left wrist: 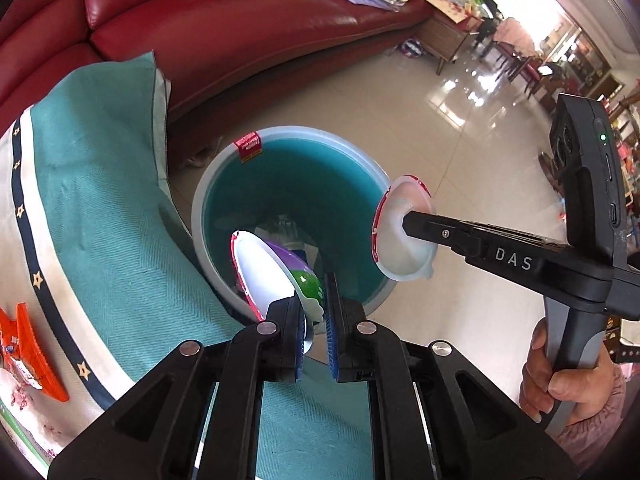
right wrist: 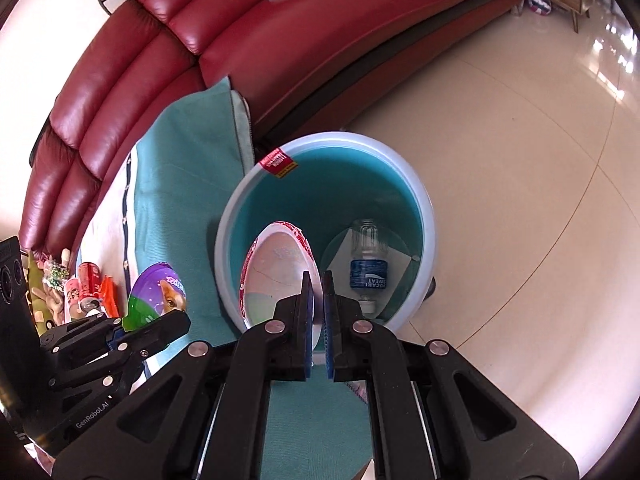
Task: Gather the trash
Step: 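Carry the lid and cup over the teal bin and release them, then move both tools back over the table toward the plastic bag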
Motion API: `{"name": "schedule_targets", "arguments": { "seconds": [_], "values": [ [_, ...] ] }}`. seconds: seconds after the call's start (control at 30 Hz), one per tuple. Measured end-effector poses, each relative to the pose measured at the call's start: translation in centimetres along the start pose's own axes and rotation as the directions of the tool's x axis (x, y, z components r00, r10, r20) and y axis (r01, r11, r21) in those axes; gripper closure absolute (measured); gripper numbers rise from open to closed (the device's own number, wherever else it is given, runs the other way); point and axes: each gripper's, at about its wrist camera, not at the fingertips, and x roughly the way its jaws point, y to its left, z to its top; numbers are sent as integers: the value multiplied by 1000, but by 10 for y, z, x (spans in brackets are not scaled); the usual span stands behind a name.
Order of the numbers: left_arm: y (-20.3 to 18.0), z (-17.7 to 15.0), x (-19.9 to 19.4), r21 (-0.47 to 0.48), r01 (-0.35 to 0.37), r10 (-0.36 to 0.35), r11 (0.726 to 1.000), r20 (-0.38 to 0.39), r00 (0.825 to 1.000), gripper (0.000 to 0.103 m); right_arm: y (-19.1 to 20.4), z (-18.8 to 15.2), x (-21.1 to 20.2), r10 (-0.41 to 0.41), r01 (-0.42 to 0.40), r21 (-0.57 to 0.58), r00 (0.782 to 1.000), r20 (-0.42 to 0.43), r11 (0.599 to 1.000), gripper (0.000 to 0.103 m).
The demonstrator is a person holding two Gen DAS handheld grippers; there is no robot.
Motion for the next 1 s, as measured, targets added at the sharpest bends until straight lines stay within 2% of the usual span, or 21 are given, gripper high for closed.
{"name": "schedule_targets", "arguments": {
  "seconds": [0.13,0.2,0.23,0.27,0.3,0.37,0.4,0.47,0.5,0.57,0.77,1.0],
  "values": [
    [2,5,15,-15,-1,1,1000,-33,999,90,-2,3,7,-24,24,7,1000,-2,1000,94],
    [6,6,19,-27,-12,11,1000,-36,999,69,-3,3,10,-26,26,14,1000,-9,1000,85],
    [6,6,19,-32,-24,23,999,-32,999,47,-3,3,10,-26,26,15,1000,-8,1000,72],
    [8,5,18,-35,-35,34,999,-22,999,33,-2,3,10,-31,31,15,1000,-4,999,56],
    [9,4,18,-36,-43,43,998,-10,999,30,-2,3,10,-36,36,12,999,3,999,52],
    [11,3,16,-45,-52,52,998,-5,999,16,-2,2,9,-40,40,15,999,7,999,47],
    [14,3,15,-54,-53,53,997,-7,999,14,-3,2,9,-39,39,21,999,5,999,44],
    [17,1,12,-68,-48,48,997,-6,999,11,-4,2,7,-41,40,32,999,6,999,30],
    [18,1,11,-72,-49,49,996,-8,999,10,-4,2,6,-41,41,37,999,6,998,28],
    [20,-2,9,-83,-52,51,995,-14,999,7,-3,0,4,-49,49,45,999,4,998,26],
    [25,-13,0,-116,-48,46,992,-20,999,6,3,-5,-7,-71,71,36,997,1,997,19],
    [31,-27,-19,-141,-43,44,989,5,999,6,22,-15,-19,-72,72,0,997,6,997,19]
  ]
}}
